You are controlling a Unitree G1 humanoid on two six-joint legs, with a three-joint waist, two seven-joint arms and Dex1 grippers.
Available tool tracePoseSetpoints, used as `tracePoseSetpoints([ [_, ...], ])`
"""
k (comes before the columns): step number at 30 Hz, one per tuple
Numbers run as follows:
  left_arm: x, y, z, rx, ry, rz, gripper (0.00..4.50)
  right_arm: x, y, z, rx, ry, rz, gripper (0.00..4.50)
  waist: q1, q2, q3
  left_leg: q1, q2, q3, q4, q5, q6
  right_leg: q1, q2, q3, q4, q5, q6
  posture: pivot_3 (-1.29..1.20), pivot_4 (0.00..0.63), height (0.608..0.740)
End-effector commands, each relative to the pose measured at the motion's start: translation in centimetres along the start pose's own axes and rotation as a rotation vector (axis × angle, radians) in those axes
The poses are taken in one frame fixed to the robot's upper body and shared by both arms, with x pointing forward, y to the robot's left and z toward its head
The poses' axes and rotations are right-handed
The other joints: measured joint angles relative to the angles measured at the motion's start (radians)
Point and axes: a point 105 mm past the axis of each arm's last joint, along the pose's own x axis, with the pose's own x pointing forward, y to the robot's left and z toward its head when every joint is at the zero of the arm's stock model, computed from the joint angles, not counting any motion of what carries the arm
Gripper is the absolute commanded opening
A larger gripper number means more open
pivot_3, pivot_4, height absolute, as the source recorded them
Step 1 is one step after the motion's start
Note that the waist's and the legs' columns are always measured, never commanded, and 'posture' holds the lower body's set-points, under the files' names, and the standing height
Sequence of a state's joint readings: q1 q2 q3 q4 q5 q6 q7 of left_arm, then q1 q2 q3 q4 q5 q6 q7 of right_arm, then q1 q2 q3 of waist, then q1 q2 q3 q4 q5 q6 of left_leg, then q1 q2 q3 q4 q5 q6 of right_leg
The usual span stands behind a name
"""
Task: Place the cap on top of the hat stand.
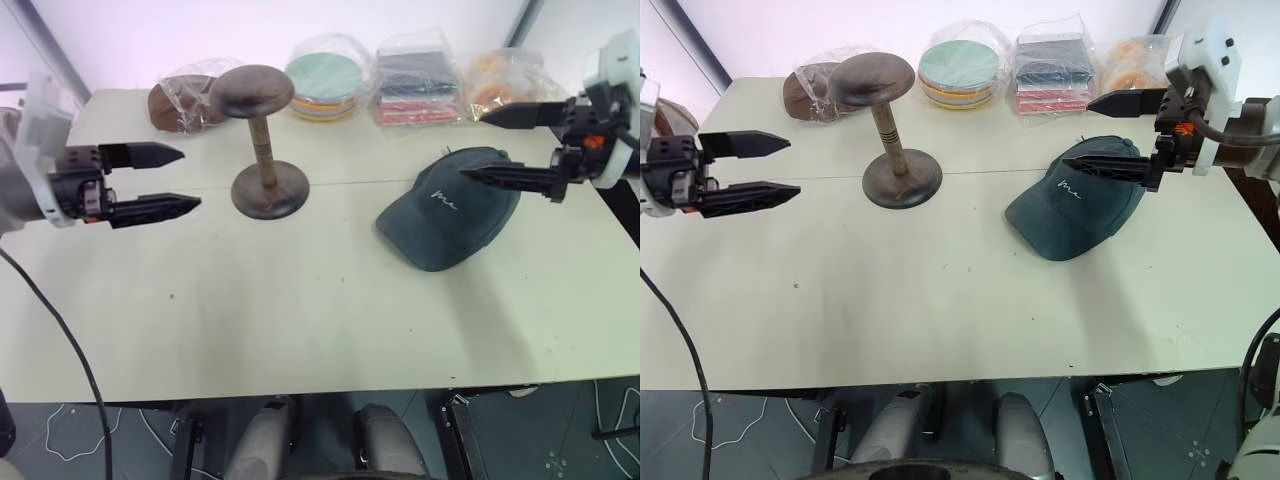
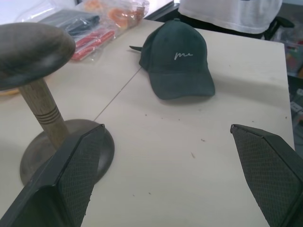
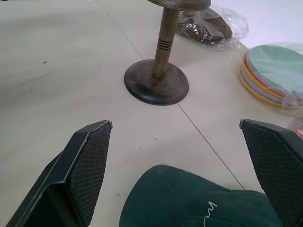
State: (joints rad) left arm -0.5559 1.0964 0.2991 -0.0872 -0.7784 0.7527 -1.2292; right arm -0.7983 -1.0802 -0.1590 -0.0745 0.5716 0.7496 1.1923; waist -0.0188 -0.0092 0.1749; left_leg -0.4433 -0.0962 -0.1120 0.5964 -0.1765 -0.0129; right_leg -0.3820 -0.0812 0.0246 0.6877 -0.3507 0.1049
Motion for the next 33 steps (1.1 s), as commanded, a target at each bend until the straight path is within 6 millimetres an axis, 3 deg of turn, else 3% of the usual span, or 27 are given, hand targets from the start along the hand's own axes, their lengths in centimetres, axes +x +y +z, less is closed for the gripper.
tracePoseSetpoints([
  [1,-0.6,0.2,1.2,0.063,-0.023,0.018,4.50,-0.9,0.0,1.3,-0.059,-0.008,-0.026,4.42,0.000,0.000,0.000,0.000,0.000,0.000,0.000,0.000,0.000,0.000,0.000,0.000,0.000,0.000,0.000,0.00,0.150,0.740],
  [21,-0.6,0.4,0.8,0.038,-0.048,-0.008,4.50,-1.1,0.8,1.2,-0.044,0.010,-0.030,4.42,0.000,0.000,0.000,0.000,0.000,0.000,0.000,0.000,0.000,0.000,0.000,0.000,0.000,0.000,0.000,0.00,0.150,0.740],
  [33,0.6,0.5,0.4,0.027,-0.054,-0.030,4.50,-0.8,1.5,0.9,-0.052,0.030,-0.033,4.42,0.001,0.000,0.000,0.000,0.000,0.000,0.000,0.000,0.000,0.000,0.000,0.000,0.000,0.000,0.000,0.00,0.150,0.740],
])
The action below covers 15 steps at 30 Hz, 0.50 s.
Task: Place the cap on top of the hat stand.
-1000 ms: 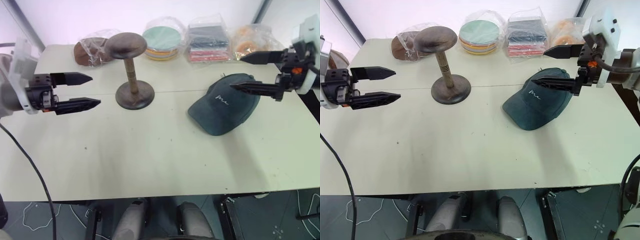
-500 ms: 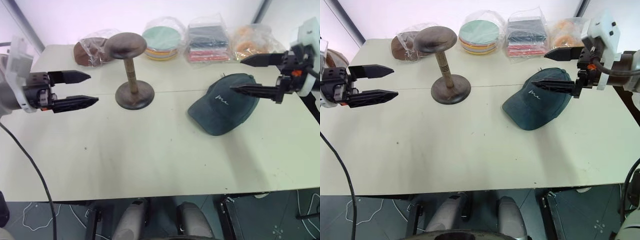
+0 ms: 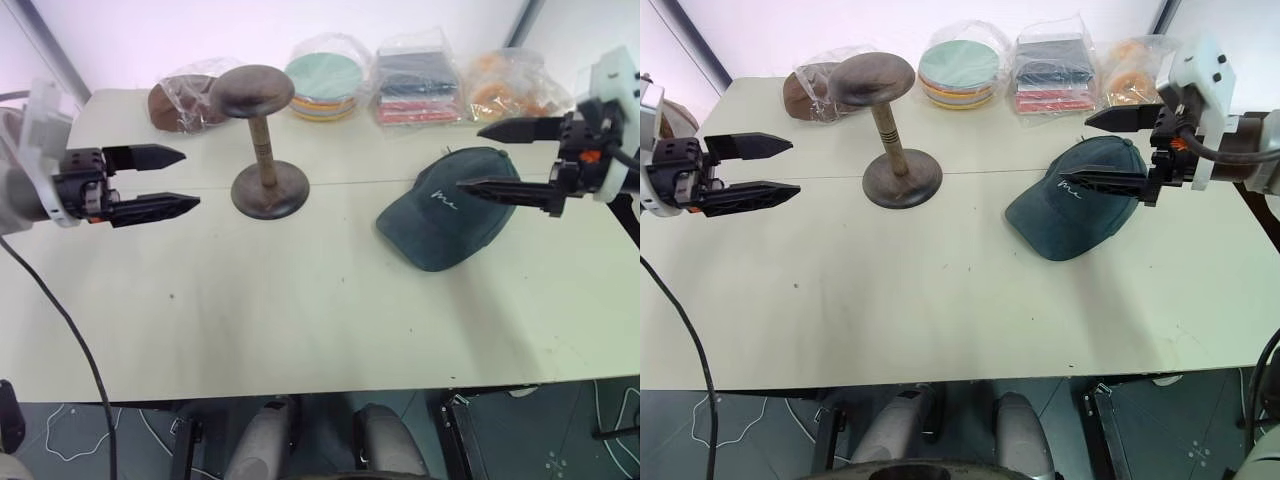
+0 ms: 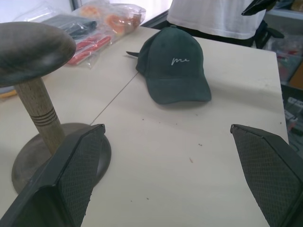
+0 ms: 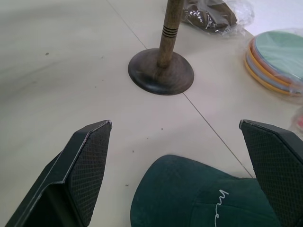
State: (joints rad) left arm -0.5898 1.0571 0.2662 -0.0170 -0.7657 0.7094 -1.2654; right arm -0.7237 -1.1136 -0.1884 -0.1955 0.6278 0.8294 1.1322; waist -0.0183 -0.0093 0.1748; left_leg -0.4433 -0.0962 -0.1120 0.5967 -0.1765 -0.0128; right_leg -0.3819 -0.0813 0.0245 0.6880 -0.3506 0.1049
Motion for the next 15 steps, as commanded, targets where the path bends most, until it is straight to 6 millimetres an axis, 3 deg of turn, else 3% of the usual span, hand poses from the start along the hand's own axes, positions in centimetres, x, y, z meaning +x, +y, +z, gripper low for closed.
tracePoseSetpoints([
  [1,0.5,-0.1,0.7,0.043,-0.009,-0.007,4.50,-0.7,-0.1,1.0,-0.082,-0.003,-0.051,4.42,0.000,0.000,0.000,0.000,0.000,0.000,0.000,0.000,0.000,0.000,0.000,0.000,0.000,0.000,0.000,0.00,0.150,0.740],
  [7,2.2,-1.0,0.6,0.016,-0.039,-0.051,4.50,-0.1,0.0,-2.0,-0.177,0.099,-0.163,4.42,0.002,0.000,0.000,-0.001,0.000,0.000,0.001,0.000,0.000,0.000,0.000,0.000,0.000,0.000,0.000,0.00,0.150,0.740],
  [15,3.5,-1.3,-0.4,-0.013,-0.034,-0.085,4.50,1.3,3.0,-5.4,-0.218,0.153,-0.264,4.42,0.002,-0.001,-0.001,0.000,0.000,0.000,0.002,0.000,0.000,0.000,0.000,0.000,0.002,0.000,0.000,0.00,0.150,0.740],
])
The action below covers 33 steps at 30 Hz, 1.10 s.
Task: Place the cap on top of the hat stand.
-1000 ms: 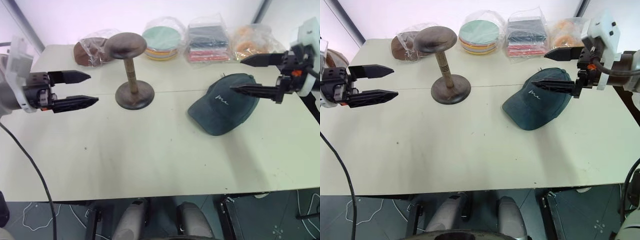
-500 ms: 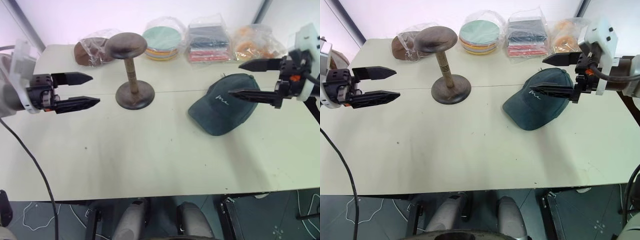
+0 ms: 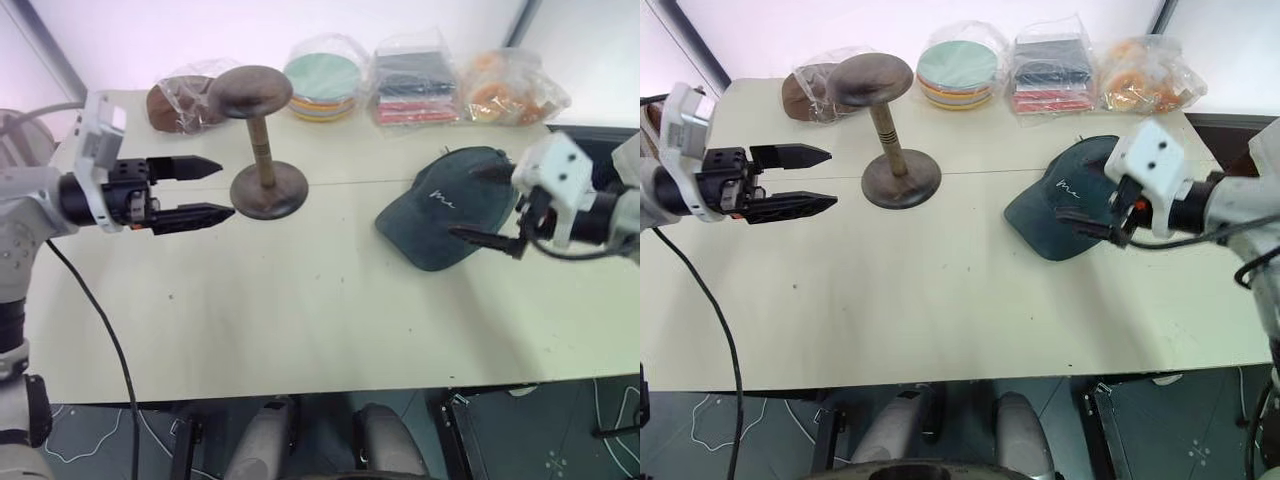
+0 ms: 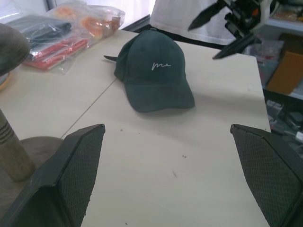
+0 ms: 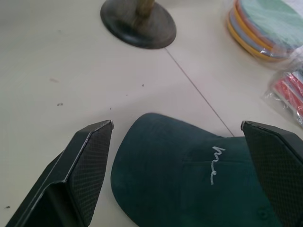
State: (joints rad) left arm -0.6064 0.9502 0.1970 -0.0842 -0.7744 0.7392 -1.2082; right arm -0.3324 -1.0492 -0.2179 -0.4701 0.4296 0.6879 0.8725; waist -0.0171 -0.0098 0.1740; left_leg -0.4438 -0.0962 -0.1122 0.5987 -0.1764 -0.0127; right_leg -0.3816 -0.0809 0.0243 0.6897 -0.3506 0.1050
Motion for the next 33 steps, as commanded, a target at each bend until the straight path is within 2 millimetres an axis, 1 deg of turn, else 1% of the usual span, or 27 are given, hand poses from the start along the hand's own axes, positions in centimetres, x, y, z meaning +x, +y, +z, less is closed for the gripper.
tracePoseSetpoints([
  [1,0.4,-0.1,0.5,0.022,-0.005,-0.012,4.50,-0.3,0.9,0.6,-0.075,-0.016,-0.098,4.42,0.002,0.000,0.000,0.000,0.000,0.000,0.000,0.000,0.000,0.000,0.000,0.000,0.000,0.000,0.000,0.00,0.150,0.740],
  [4,0.9,-0.2,0.1,0.014,-0.004,-0.026,4.50,0.1,2.4,-0.3,-0.052,-0.007,-0.144,4.42,0.004,-0.001,-0.001,0.000,0.000,0.000,0.002,0.000,0.000,0.001,0.000,0.000,0.000,0.000,0.000,0.00,0.150,0.740],
  [7,1.3,-0.5,-0.1,0.007,0.000,-0.039,4.50,0.5,3.0,-1.2,-0.025,0.010,-0.218,4.42,0.003,-0.001,-0.001,0.000,0.000,-0.001,0.002,0.000,0.000,0.002,0.000,-0.001,0.000,0.000,0.000,0.00,0.150,0.740],
  [10,1.4,-0.7,-0.3,0.000,0.012,-0.049,4.50,1.8,4.2,-1.9,-0.008,0.023,-0.279,4.42,0.002,-0.003,-0.002,0.001,0.000,-0.001,0.002,0.000,0.000,0.002,0.001,-0.001,0.000,0.000,0.000,0.00,0.150,0.740],
  [13,1.5,-0.8,-0.4,-0.004,0.016,-0.056,4.50,2.6,4.4,-2.4,-0.001,0.041,-0.343,4.42,0.001,-0.003,-0.002,0.001,0.000,-0.002,0.002,0.000,0.000,0.002,0.001,-0.001,0.000,0.000,0.000,0.00,0.150,0.740],
  [15,1.5,-0.9,-0.5,-0.007,0.027,-0.058,4.50,3.6,4.7,-3.0,-0.004,0.066,-0.394,4.42,0.001,-0.003,-0.002,0.001,0.000,-0.002,0.002,0.000,-0.001,0.002,0.001,-0.001,0.000,0.000,0.000,0.00,0.150,0.740],
  [21,1.3,-0.9,-0.2,-0.010,0.041,-0.055,4.50,5.3,5.7,-3.4,-0.013,0.094,-0.464,4.42,0.001,-0.003,-0.002,0.001,0.000,-0.002,0.002,0.004,-0.006,0.002,0.001,-0.001,0.001,0.000,0.000,0.00,0.150,0.740],
  [27,0.9,-1.0,-0.2,-0.020,0.060,-0.040,4.50,5.7,6.6,-3.8,-0.099,0.136,-0.492,4.42,0.002,-0.003,-0.002,0.001,0.000,-0.002,0.002,0.004,-0.006,0.002,0.001,-0.001,0.001,0.000,0.000,0.00,0.150,0.740],
  [33,0.6,-1.0,-0.1,-0.021,0.063,-0.031,4.50,5.6,7.3,-5.2,-0.245,0.203,-0.512,4.42,0.002,-0.003,-0.002,0.001,0.000,-0.002,0.002,0.004,-0.006,0.002,0.001,-0.001,0.001,0.000,0.000,0.00,0.150,0.740],
])
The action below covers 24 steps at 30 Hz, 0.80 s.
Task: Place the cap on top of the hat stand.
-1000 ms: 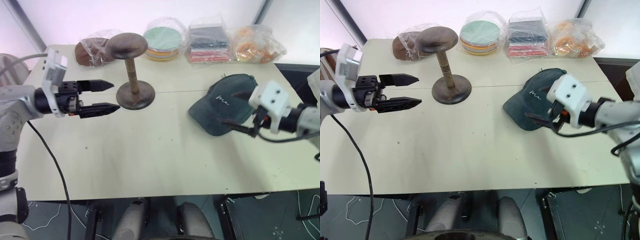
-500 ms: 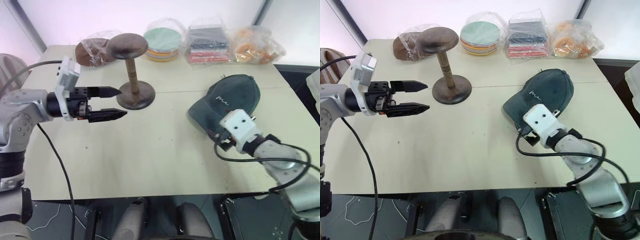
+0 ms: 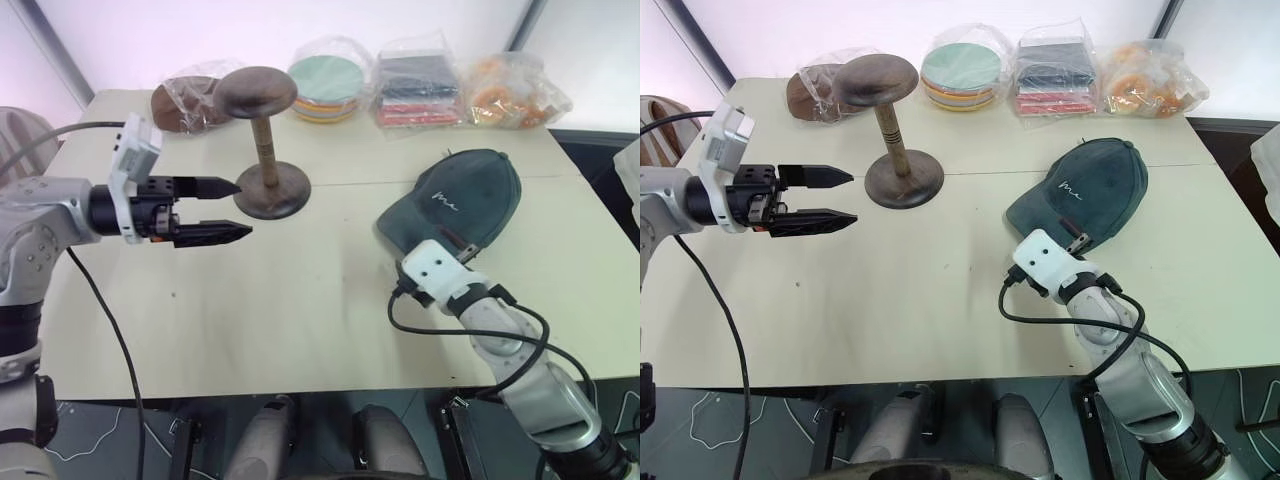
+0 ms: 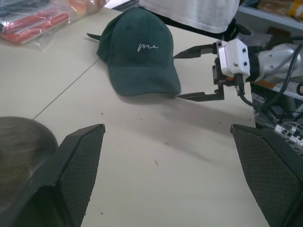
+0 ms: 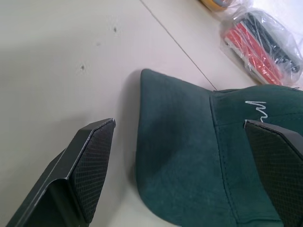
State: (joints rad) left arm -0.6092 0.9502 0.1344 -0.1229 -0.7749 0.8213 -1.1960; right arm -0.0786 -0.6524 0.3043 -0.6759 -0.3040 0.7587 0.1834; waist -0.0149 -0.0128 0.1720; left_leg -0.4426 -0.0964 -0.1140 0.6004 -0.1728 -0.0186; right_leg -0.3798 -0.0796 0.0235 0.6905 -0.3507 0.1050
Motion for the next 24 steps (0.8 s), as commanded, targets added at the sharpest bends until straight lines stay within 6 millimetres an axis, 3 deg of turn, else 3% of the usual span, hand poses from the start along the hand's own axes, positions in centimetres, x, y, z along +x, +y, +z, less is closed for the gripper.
tracePoseSetpoints([
  [1,-0.8,-0.4,1.3,0.053,-0.013,0.016,4.50,-0.3,-0.3,-0.2,-0.103,-0.006,-0.059,4.42,0.000,0.000,0.000,0.000,0.000,0.000,0.000,0.000,0.000,0.000,0.000,0.000,0.000,0.000,0.000,0.00,0.150,0.740],
  [8,-1.3,-0.3,1.8,0.072,-0.015,0.034,4.50,-0.3,-0.1,-1.9,-0.184,0.061,-0.122,4.42,-0.001,0.000,0.000,0.000,0.000,0.000,0.000,0.000,0.000,0.000,0.000,0.000,0.001,0.000,0.000,0.00,0.150,0.740],
  [18,-2.1,-0.3,2.6,0.089,0.003,0.052,4.50,1.1,1.7,-1.1,-0.142,0.072,-0.142,4.42,-0.003,0.000,0.000,0.000,0.000,0.000,0.000,0.000,-0.001,-0.001,0.001,0.000,0.002,0.000,0.000,0.00,0.150,0.740],
  [24,-2.3,-0.4,2.8,0.092,0.016,0.059,4.50,1.8,2.8,-1.6,-0.134,0.114,-0.156,4.42,-0.003,-0.004,-0.002,0.001,0.000,0.000,0.000,0.001,-0.001,-0.001,0.001,0.000,0.004,0.000,0.000,0.00,0.150,0.740],
])
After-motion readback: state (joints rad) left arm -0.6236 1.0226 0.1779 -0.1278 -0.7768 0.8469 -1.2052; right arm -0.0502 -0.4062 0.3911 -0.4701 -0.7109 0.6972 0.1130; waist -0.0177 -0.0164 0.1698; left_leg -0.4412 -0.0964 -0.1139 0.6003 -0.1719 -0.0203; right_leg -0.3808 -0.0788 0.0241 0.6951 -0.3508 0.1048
